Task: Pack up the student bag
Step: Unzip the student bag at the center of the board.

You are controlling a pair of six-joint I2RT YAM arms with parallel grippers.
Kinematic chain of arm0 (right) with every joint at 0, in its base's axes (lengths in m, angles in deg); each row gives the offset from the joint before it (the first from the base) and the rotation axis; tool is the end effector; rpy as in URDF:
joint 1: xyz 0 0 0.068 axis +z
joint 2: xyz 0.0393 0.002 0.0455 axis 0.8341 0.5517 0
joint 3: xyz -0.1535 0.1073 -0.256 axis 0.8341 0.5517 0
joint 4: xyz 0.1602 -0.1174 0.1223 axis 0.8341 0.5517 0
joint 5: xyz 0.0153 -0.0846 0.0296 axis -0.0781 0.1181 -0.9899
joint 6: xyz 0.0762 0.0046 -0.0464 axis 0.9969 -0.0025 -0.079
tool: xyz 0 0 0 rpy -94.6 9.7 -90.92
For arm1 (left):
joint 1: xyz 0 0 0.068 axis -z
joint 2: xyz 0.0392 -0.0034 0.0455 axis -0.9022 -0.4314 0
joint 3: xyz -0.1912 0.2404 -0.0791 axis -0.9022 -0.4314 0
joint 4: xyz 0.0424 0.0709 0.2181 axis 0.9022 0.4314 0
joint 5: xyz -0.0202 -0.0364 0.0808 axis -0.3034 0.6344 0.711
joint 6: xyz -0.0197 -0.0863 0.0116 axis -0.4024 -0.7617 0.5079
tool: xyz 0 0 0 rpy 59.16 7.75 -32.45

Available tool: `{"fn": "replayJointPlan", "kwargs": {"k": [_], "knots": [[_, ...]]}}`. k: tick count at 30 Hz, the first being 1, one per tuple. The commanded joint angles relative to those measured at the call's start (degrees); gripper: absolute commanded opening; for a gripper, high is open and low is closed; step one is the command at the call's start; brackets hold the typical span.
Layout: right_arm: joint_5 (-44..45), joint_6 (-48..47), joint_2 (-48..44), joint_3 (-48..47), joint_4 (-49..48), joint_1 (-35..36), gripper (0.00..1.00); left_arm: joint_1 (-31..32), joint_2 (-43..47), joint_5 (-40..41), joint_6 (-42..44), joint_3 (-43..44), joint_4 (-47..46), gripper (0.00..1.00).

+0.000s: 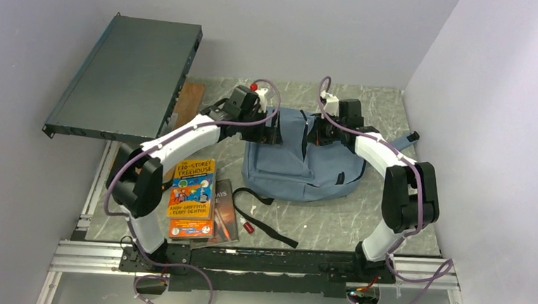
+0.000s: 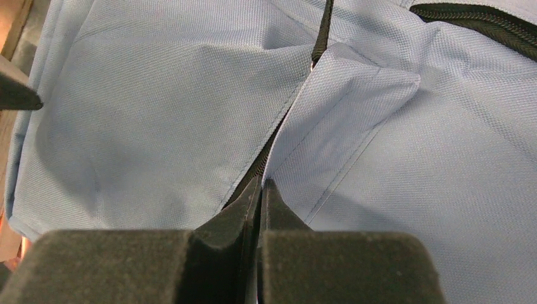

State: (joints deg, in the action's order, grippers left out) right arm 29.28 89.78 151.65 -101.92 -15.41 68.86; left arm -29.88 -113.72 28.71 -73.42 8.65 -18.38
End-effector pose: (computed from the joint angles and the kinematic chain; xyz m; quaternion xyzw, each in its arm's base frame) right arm 0.3562 0.1147 0.2605 -0.1677 0.8793 0.2619 0.3608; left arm 0.3197 -0.2453 0.3058 0.1145 0.9000 -0.3086 0.2857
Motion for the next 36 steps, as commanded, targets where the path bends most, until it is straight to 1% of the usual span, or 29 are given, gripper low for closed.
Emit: {"fn": "replayJointPlan", "kwargs": {"k": [1, 4, 6, 8, 10, 14, 15, 19, 21, 22, 24, 27, 29, 31, 33, 36], "knots": [[-5.8, -0.5, -3.2, 0.6, -3.6, -0.1, 0.0, 0.0, -4.4, 0.9, -1.8, 6.9, 3.4, 0.9], [-5.3, -0.3, -4.5, 1.6, -4.1, -0.1, 0.0, 0.0, -6.7, 3.7, -1.0, 8.9, 5.0, 0.92], [-4.8, 0.0, -5.1, 2.3, -4.8, -0.1, 0.0, 0.0, -7.8, 5.6, 0.0, 9.4, 5.4, 0.98], [-5.1, 0.1, -5.1, 2.3, -4.7, -0.1, 0.0, 0.0, -8.9, 5.3, 0.2, 9.7, 5.7, 0.97], [-4.6, 0.3, -4.9, 2.0, -4.5, -0.1, 0.0, 0.1, -9.7, 4.2, 0.3, 9.2, 5.0, 0.92], [1.7, 1.3, -5.2, 1.6, -2.8, -0.1, 0.0, 0.2, -10.2, 3.1, 0.4, 8.3, 4.5, 0.68], [4.4, 1.8, -5.3, 1.4, -2.2, 0.0, 0.02, 0.2, -10.2, 2.9, 0.2, 7.9, 4.2, 0.63], [14.4, 4.8, -5.2, -0.5, 1.4, 0.0, 0.27, 0.2, -10.6, 2.5, -0.3, 7.0, 3.7, 0.44], [18.1, 5.9, -4.8, -2.4, 2.9, 0.0, 0.34, 0.2, -11.3, 2.3, -0.5, 7.2, 4.1, 0.39], [18.9, 6.1, -4.2, -4.1, 3.9, 0.0, 0.36, 0.2, -11.5, 2.0, -0.6, 7.2, 4.1, 0.38], [17.8, 5.6, -2.5, -7.1, 5.3, 0.1, 0.42, 0.2, -11.7, 0.9, -1.0, 6.9, 3.7, 0.37], [17.1, 4.0, 0.3, -12.2, 7.6, 0.5, 0.45, 0.6, -11.6, -0.1, -1.3, 6.5, 3.1, 0.35], [16.8, 2.7, 1.5, -14.8, 7.7, 0.8, 0.51, 0.9, -11.4, -0.4, -1.3, 6.7, 3.2, 0.34], [14.4, 1.2, 3.3, -17.5, 7.1, 0.8, 0.56, 1.0, -11.2, -0.9, -1.3, 6.7, 3.1, 0.31], [11.2, 0.1, 6.5, -21.7, 8.9, 0.8, 0.57, 1.0, -11.0, -1.3, -1.4, 6.7, 3.1, 0.28], [6.0, -0.9, 11.2, -27.5, 12.0, 0.9, 0.57, 1.0, -10.7, -1.6, -1.4, 6.5, 2.9, 0.27]]}}
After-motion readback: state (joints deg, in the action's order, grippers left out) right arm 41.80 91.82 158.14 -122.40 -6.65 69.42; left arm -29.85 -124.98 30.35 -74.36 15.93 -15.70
